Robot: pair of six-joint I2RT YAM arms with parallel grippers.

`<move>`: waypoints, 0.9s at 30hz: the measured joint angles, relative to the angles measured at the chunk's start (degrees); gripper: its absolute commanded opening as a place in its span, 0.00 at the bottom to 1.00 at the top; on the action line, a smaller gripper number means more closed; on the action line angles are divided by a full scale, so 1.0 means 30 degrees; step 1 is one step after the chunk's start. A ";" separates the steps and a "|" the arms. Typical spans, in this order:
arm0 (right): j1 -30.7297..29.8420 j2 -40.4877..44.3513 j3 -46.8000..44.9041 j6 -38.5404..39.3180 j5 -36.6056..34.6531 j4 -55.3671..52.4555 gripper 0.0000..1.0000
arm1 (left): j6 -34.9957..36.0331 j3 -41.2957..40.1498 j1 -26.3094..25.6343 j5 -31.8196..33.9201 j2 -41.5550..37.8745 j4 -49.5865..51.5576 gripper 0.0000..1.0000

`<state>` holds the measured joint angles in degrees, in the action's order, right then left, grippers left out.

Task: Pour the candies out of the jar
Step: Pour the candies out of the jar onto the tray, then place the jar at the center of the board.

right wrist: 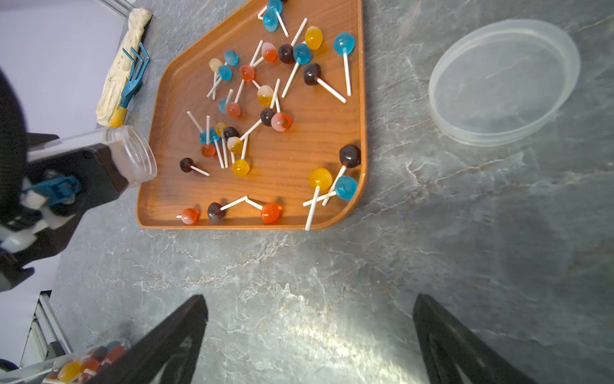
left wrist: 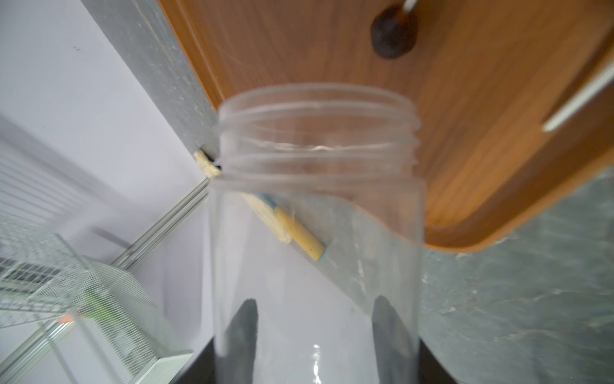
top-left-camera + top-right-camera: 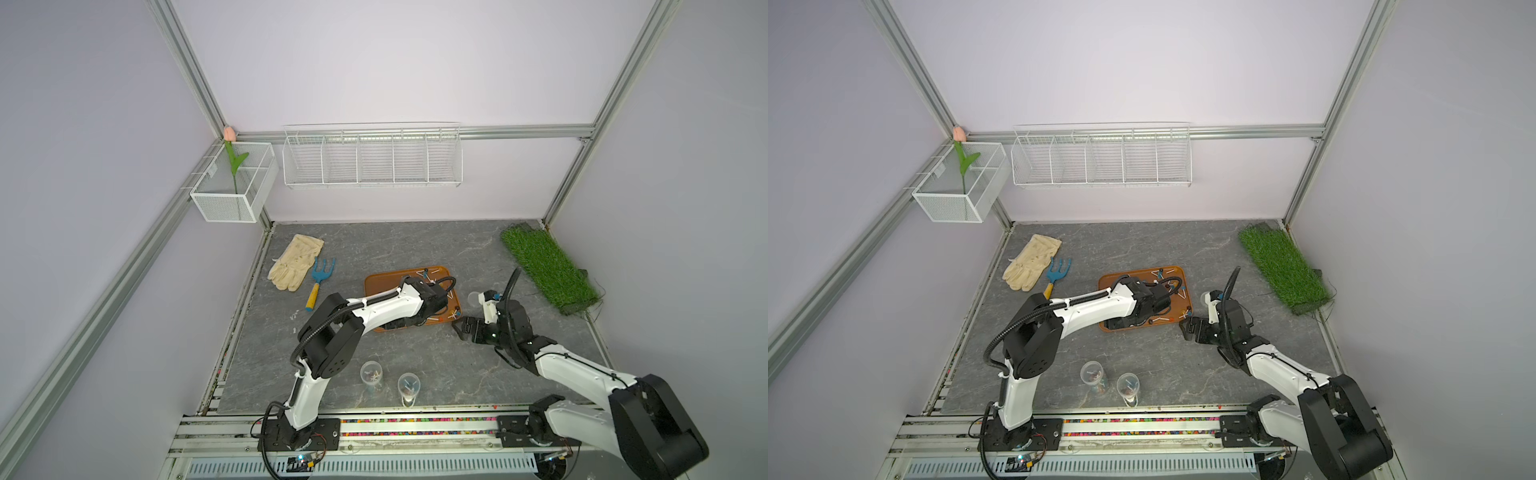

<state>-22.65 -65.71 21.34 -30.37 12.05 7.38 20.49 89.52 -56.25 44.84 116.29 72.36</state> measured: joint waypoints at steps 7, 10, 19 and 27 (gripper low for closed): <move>0.0299 0.2973 0.2171 0.0627 0.0291 -0.3293 0.99 | -0.0721 0.0364 0.0277 -0.3009 -0.3038 -0.1362 0.46; 0.0780 0.3803 0.3657 0.0976 0.0831 -0.4561 0.99 | -0.0845 0.0350 0.0495 -0.4233 -0.4379 -0.2339 0.46; 0.1545 0.1319 1.3529 0.4583 0.4182 -1.0156 0.97 | -0.0350 -0.1173 0.0590 -0.6732 -0.7410 -0.6091 0.46; 0.1836 -0.2295 1.9817 0.6885 0.6739 -1.3325 0.87 | 0.0554 -0.4335 0.0933 -0.8539 -1.0775 -1.0346 0.47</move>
<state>-17.15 -72.60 80.79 -9.72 32.27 -32.60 22.15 76.51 -53.45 19.22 83.96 41.32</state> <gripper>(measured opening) 0.893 0.547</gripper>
